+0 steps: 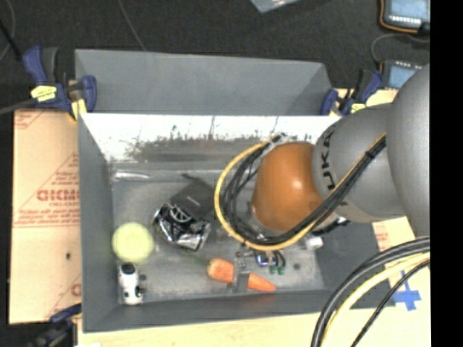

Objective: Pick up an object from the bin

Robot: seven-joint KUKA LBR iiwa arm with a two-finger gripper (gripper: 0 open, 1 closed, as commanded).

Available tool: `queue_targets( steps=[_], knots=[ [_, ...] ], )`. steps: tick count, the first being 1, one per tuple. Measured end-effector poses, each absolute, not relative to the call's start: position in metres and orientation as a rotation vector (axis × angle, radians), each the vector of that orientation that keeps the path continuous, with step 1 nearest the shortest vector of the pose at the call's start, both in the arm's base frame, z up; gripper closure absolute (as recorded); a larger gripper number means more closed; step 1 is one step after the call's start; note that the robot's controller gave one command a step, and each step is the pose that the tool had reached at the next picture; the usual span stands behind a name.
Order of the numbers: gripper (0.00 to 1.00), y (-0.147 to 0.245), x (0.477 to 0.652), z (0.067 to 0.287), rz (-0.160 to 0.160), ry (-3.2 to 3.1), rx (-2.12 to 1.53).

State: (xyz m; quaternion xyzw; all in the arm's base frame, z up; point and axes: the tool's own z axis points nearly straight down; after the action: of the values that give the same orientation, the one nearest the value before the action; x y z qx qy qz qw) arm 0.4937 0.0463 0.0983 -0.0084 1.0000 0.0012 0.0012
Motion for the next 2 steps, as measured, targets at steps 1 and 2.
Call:
queue_targets(
  steps=[1, 2],
  knots=[
    [0.00, 0.045, 0.478, 0.100, 0.002, 3.143, -0.044],
    [0.00, 0.046, 0.479, 0.136, 0.004, 3.137, -0.038]
  ],
)
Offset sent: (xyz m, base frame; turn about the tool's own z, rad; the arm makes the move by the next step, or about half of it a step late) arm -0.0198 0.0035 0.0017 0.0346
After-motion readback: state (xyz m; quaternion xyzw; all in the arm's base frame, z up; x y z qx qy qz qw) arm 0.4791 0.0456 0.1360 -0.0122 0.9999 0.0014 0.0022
